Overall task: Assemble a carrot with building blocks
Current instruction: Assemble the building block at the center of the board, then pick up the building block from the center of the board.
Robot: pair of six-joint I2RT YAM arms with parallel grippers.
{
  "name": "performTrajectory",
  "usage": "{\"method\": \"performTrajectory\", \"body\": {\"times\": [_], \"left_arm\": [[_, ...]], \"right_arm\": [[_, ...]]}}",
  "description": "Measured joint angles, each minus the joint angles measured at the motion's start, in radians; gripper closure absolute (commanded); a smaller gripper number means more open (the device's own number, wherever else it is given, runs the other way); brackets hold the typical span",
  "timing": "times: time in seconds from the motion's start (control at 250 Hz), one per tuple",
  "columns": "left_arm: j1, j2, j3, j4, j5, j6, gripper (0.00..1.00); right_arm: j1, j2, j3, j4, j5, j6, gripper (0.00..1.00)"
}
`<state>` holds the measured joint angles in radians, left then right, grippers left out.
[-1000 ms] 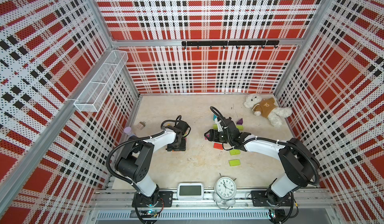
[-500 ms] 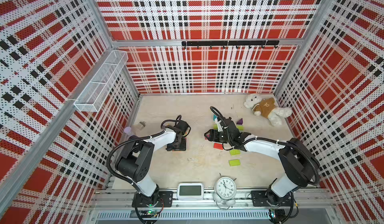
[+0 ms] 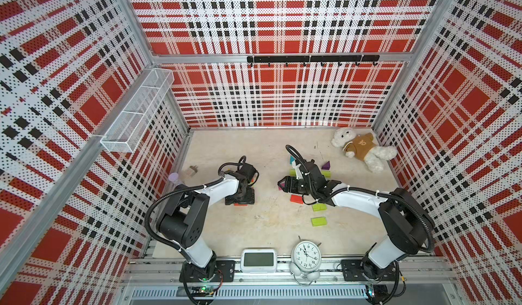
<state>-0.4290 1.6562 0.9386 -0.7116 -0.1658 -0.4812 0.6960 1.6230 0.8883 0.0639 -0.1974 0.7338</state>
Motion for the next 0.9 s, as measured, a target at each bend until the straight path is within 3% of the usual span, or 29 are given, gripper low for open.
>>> {"method": "performTrajectory", "body": {"times": [0.548, 0.752, 0.9], "left_arm": [[-0.032, -0.164, 0.011, -0.096, 0.008, -0.032, 0.11], [-0.067, -0.289, 0.146, -0.175, -0.02, -0.053, 0.1], [-0.146, -0.348, 0.276, -0.169, -0.072, -0.055, 0.09]], "right_arm": [[0.0, -0.001, 0.0, -0.004, 0.003, 0.0, 0.3], [-0.008, -0.082, 0.0, -0.052, 0.045, -0.012, 0.29], [-0.058, -0.185, -0.001, -0.09, 0.074, -0.05, 0.27]]}}
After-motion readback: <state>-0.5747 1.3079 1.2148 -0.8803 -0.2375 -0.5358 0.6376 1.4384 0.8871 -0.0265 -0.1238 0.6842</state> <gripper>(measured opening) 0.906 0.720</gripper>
